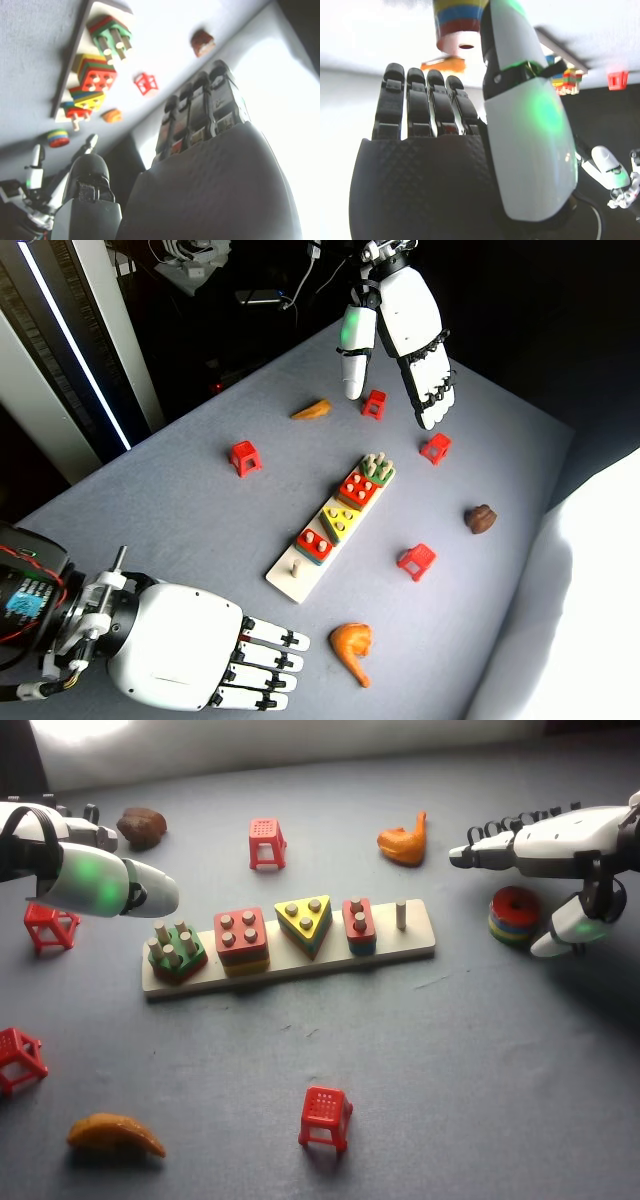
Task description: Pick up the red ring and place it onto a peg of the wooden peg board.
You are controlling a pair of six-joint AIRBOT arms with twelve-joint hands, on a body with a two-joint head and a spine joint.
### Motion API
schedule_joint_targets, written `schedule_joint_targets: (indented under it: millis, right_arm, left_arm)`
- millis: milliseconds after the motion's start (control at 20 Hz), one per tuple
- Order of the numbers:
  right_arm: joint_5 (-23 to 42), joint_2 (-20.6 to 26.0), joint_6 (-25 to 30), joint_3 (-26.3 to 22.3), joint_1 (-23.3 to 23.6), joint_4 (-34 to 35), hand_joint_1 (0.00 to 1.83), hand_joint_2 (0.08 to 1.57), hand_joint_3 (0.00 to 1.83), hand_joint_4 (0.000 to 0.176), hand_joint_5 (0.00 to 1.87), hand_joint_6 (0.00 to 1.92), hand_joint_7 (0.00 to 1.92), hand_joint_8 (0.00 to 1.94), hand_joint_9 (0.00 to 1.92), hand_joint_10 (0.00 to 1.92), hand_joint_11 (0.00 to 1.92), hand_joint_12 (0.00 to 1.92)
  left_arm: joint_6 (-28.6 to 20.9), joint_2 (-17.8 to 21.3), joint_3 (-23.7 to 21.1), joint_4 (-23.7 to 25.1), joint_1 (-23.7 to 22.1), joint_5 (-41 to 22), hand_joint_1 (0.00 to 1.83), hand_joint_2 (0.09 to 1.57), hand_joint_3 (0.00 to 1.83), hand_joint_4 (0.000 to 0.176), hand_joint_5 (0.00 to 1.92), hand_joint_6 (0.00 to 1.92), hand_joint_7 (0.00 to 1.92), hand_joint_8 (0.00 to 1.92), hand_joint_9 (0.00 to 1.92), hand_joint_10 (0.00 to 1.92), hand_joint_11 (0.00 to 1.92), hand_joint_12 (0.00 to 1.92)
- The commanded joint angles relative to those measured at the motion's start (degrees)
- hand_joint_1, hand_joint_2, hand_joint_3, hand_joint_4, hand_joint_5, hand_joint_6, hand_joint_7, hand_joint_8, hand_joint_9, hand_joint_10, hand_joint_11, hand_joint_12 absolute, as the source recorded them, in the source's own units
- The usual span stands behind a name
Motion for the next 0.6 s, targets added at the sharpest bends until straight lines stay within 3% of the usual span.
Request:
schedule_joint_targets:
  millis: [0,200,300,400,450,500,550]
  right_arm:
    - [6.2,0.2,0.1,0.5,0.0,0.1,1.33,1.03,0.00,0.000,0.00,0.00,0.00,0.00,0.00,0.00,0.04,0.03]
    - [6.6,-0.1,-0.6,0.6,-0.9,0.1,1.43,1.04,0.00,0.000,0.00,0.00,0.00,0.00,0.00,0.00,0.03,0.04]
    - [6.9,-0.3,-1.1,0.6,-1.5,0.1,1.40,1.06,0.01,0.000,0.00,0.00,0.00,0.00,0.00,0.00,0.03,0.04]
    - [6.9,-0.5,-1.2,0.6,-1.7,0.1,1.37,1.09,0.00,0.000,0.00,0.00,0.00,0.00,0.01,0.00,0.00,0.27]
    - [6.9,-0.5,-1.2,0.6,-1.6,0.1,1.42,1.02,0.00,0.000,0.19,0.01,0.20,0.01,0.22,0.01,0.02,0.70]
    - [6.9,-0.5,-1.2,0.6,-1.6,0.1,1.42,1.02,0.00,0.000,0.19,0.01,0.20,0.01,0.22,0.01,0.02,0.70]
    - [6.9,-0.6,-1.2,0.6,-1.6,0.1,1.41,1.02,0.00,0.000,0.26,0.00,0.27,0.00,0.31,0.01,0.03,0.82]
  left_arm:
    - [-0.2,-0.2,0.2,3.1,-0.7,-1.6,0.00,1.21,0.01,0.000,0.03,0.01,0.01,0.01,0.00,0.00,0.00,0.00]
    - [-0.2,-0.2,0.2,3.1,-0.6,-1.6,0.00,1.21,0.01,0.000,0.03,0.01,0.02,0.00,0.00,0.00,0.00,0.00]
    - [-0.2,-0.2,0.2,3.1,-0.6,-1.6,0.00,1.22,0.01,0.000,0.04,0.01,0.02,0.01,0.00,0.00,0.00,0.00]
    - [-0.2,-0.2,0.1,3.1,-0.6,-1.6,0.00,1.21,0.01,0.000,0.03,0.00,0.00,0.00,0.00,0.00,0.00,0.00]
    - [-0.2,-0.2,0.1,3.1,-0.6,-1.6,0.00,1.21,0.01,0.000,0.06,0.01,0.02,0.01,0.00,0.00,0.00,0.00]
    - [-0.2,-0.2,0.1,3.1,-0.6,-1.6,0.00,1.21,0.01,0.000,0.06,0.01,0.02,0.01,0.00,0.00,0.00,0.00]
    - [-0.2,-0.2,0.1,3.1,-0.6,-1.6,0.00,1.22,0.01,0.000,0.07,0.02,0.04,0.01,0.00,0.00,0.00,0.00]
